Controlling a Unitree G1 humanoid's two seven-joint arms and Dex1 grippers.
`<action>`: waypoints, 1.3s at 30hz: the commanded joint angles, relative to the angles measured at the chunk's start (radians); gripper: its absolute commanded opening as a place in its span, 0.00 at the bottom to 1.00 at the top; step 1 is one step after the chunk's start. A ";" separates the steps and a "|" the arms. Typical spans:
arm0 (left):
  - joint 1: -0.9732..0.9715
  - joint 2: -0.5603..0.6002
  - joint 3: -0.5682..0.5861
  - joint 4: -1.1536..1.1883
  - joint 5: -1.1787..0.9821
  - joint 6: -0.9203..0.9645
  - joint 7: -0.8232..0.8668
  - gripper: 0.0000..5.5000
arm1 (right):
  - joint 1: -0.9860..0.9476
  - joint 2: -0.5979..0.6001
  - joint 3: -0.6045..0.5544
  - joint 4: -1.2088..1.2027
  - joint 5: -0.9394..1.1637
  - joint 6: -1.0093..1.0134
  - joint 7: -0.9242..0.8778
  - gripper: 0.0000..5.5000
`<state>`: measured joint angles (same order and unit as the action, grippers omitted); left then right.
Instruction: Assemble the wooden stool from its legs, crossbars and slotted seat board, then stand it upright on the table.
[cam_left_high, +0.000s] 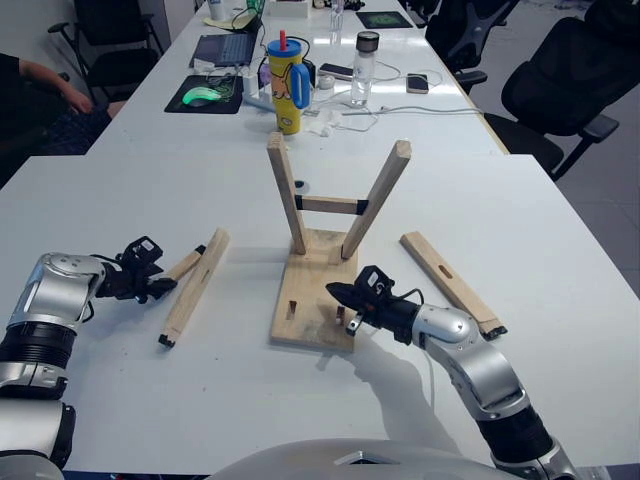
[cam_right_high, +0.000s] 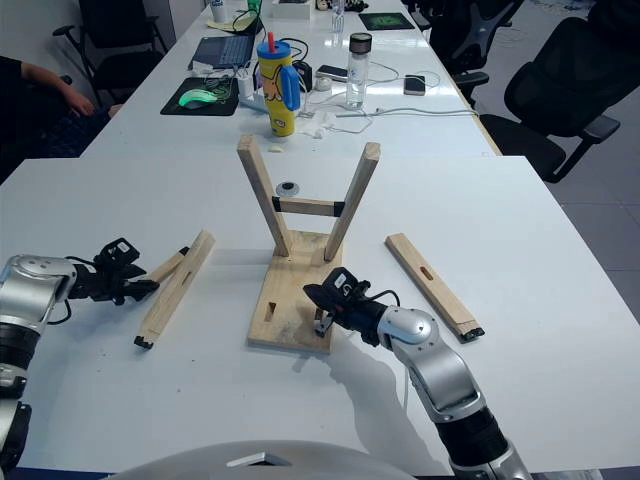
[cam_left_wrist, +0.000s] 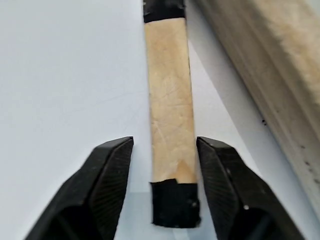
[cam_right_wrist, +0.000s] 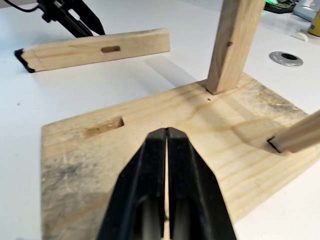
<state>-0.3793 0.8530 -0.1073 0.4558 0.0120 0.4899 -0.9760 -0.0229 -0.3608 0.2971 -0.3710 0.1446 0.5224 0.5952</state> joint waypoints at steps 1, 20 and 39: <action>0.056 -0.028 -0.023 0.032 0.009 0.011 0.009 0.29 | -0.027 0.008 -0.006 0.035 -0.030 0.003 -0.046 0.00; 0.028 -0.165 0.299 -0.191 -0.178 -0.457 0.245 0.24 | 0.001 0.185 -0.228 -0.123 0.399 0.195 -0.075 0.08; 0.610 -0.480 0.061 -0.901 -0.096 -0.612 0.453 0.24 | -0.023 0.320 -0.325 -0.207 0.846 0.266 -0.296 0.52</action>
<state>0.2138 0.3743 -0.0278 -0.4157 -0.1109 -0.1410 -0.5401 -0.0214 -0.0464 -0.0309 -0.5810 0.9618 0.7850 0.3230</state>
